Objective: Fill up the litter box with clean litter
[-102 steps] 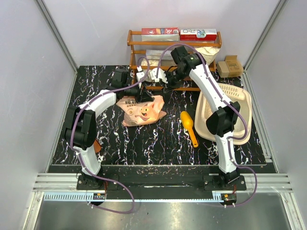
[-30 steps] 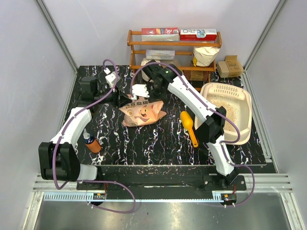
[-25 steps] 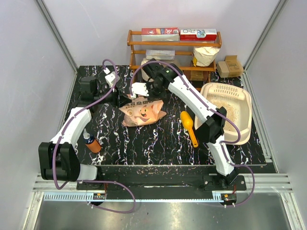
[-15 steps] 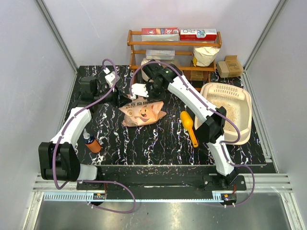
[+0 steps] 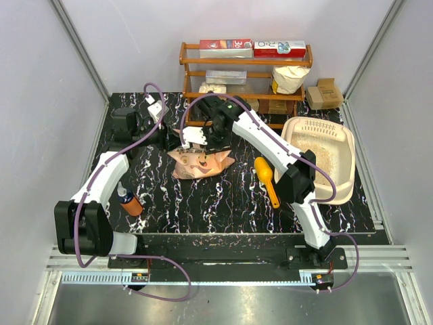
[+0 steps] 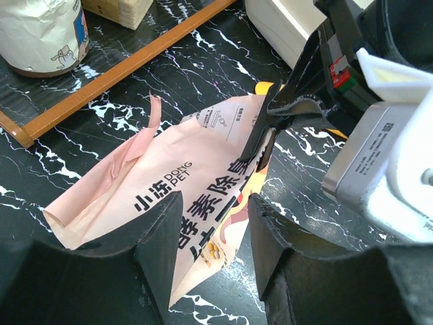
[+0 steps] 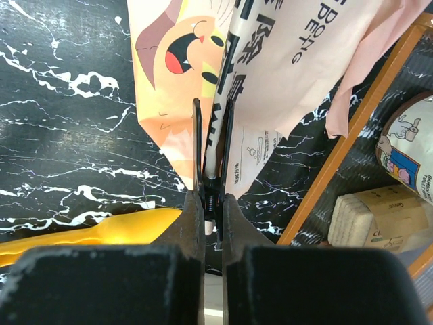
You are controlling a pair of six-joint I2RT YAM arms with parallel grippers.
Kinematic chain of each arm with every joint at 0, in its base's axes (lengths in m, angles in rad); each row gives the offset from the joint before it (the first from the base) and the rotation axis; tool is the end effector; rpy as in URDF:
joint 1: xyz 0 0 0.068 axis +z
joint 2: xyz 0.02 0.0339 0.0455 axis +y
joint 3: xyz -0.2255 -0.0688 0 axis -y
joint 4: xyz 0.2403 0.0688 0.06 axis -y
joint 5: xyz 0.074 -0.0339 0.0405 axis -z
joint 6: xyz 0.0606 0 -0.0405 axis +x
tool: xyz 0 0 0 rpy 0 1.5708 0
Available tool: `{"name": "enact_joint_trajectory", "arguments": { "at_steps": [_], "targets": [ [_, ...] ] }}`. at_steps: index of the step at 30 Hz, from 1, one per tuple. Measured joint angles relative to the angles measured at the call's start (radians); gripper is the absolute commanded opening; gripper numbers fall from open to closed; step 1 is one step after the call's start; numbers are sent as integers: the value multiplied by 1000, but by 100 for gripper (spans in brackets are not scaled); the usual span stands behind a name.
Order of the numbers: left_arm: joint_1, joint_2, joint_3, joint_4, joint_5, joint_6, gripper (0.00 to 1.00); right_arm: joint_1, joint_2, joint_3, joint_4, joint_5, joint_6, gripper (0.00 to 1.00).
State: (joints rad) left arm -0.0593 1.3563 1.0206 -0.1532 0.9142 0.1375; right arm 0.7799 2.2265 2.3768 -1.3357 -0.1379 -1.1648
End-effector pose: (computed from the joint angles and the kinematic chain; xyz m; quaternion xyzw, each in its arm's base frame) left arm 0.3132 -0.0667 0.2592 0.3017 0.7432 -0.3600 0.4765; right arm 0.3045 0.3129 0.2633 -0.8164 0.5407 0.0298 0.2005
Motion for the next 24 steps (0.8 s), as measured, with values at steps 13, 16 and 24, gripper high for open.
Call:
{"name": "enact_joint_trajectory", "arguments": {
  "at_steps": [13, 16, 24],
  "targets": [
    [0, 0, 0, 21, 1, -15, 48, -3, 0, -5, 7, -14, 119, 41],
    [0, 0, 0, 21, 1, -16, 48, -5, 0, -5, 7, -23, 150, 53],
    [0, 5, 8, 13, -6, -18, 63, -42, 4, 132, 24, -65, 298, 75]
  ]
}}
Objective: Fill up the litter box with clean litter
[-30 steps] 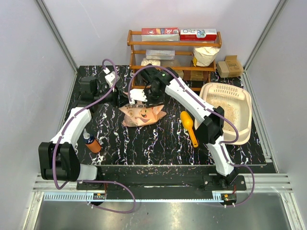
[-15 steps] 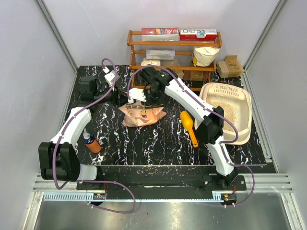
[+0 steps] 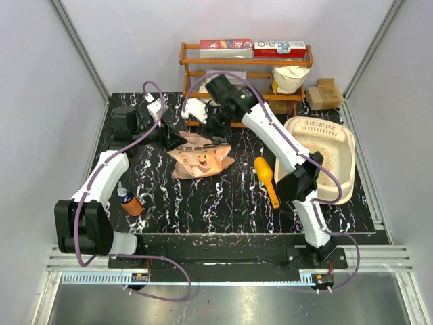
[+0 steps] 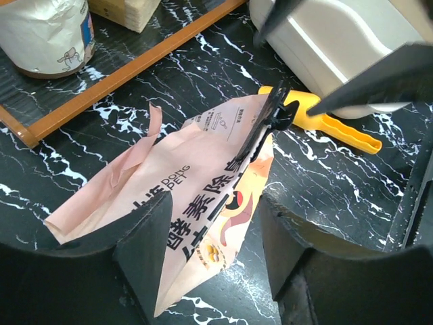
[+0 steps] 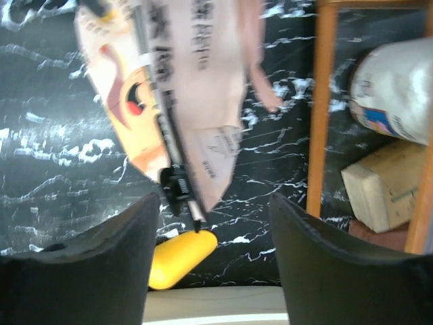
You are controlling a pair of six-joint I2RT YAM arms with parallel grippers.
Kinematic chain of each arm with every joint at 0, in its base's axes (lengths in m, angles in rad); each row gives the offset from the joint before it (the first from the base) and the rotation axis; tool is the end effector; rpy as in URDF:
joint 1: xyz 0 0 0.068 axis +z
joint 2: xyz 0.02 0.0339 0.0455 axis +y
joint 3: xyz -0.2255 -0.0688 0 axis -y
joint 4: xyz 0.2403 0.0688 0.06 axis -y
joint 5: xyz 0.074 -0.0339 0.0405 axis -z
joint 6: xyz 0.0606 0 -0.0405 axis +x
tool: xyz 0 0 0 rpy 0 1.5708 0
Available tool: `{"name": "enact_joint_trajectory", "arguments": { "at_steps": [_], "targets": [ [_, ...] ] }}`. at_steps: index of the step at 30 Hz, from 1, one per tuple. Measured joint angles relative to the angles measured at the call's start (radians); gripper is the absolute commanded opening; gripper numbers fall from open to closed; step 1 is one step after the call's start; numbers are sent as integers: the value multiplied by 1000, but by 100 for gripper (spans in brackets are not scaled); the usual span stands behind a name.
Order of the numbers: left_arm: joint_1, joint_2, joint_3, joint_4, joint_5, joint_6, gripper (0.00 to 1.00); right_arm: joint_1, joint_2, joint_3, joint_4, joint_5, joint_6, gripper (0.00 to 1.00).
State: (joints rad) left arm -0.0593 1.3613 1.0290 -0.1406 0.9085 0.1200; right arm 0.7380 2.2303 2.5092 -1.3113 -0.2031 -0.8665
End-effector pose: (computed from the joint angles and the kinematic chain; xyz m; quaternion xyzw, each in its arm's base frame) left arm 0.3155 -0.0666 0.2617 0.2967 0.7430 -0.3599 0.4800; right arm 0.3181 0.3058 0.3011 -0.7082 0.6472 0.0805 0.2703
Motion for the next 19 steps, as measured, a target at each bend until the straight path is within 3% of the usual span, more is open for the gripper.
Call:
{"name": "enact_joint_trajectory", "arguments": {
  "at_steps": [1, 2, 3, 5, 6, 13, 14, 19],
  "targets": [
    [0, 2, 4, -3, -4, -2, 68, -10, -2, 19, 14, -1, 29, 78],
    [0, 2, 10, -8, -13, -5, 91, -22, -9, 25, 40, 0, 69, 79],
    [0, 3, 16, -19, -24, -10, 99, -35, -18, 22, 69, 8, 121, 80],
    [0, 4, 33, -41, -47, -14, 99, -61, -37, -1, 122, 42, 212, 81],
    [0, 6, 42, -51, -59, -19, 99, -72, -52, -33, 159, 74, 267, 92],
    [2, 42, 127, -94, -147, -54, 99, -92, -82, -249, 312, 391, 581, 95],
    [2, 48, 137, -102, -154, -56, 99, -92, -82, -283, 325, 431, 607, 100],
    [2, 77, 175, -124, -181, -58, 99, -91, -84, -391, 370, 537, 659, 100]
  ]
}}
